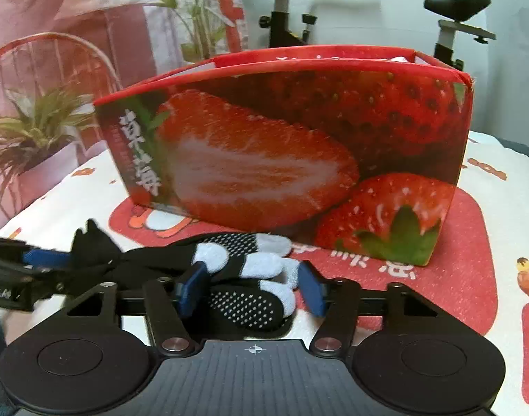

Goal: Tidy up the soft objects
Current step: 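Move both tools down to the black-and-white glove, then close both tools on the glove and lift it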

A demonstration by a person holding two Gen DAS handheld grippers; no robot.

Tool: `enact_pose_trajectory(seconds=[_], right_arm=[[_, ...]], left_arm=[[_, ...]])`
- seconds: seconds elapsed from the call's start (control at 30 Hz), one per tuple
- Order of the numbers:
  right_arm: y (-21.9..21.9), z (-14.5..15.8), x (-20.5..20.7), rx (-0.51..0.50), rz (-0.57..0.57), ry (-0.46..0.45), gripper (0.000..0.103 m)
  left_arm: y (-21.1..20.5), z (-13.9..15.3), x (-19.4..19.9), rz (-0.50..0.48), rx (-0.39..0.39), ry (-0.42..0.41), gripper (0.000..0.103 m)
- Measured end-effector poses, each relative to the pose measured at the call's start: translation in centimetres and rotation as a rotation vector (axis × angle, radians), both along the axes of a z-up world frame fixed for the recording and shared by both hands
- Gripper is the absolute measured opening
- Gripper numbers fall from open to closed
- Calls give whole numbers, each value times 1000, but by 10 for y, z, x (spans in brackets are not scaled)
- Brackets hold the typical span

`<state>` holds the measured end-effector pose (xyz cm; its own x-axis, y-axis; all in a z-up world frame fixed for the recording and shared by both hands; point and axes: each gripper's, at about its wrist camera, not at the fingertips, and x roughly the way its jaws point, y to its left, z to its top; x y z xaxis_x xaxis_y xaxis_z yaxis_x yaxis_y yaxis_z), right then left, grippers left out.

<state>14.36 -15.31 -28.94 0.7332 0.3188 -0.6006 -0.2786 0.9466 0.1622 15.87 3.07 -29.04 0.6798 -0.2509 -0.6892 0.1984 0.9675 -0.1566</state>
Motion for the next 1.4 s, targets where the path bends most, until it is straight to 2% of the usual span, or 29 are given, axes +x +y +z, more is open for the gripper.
enact_pose_trajectory(seconds=[0.07, 0.33, 0.9, 1.0, 1.1, 1.17, 1.27, 1.4], right_arm=[[-1, 0, -3, 9, 20, 2, 42], [0, 1, -8, 14, 72, -12, 28], [0, 0, -8, 15, 73, -14, 27], [1, 1, -9, 10, 73, -17, 26], [1, 1, -10, 6, 76, -17, 19], [2, 2, -11, 0, 82, -21, 13], [5, 3, -15, -19, 96, -37, 10], [2, 11, -23, 3, 89, -54, 9]], left_arm=[[1, -1, 0, 4, -2, -3, 64], [2, -4, 2, 8, -16, -20, 66], [3, -5, 1, 1, -13, -30, 65], [3, -5, 1, -6, -18, -30, 52], [6, -4, 1, -19, -57, -23, 32], [9, -5, 1, -24, -87, -16, 26], [7, -2, -1, -27, -81, -26, 23], [4, 3, -7, -40, -68, -47, 22]])
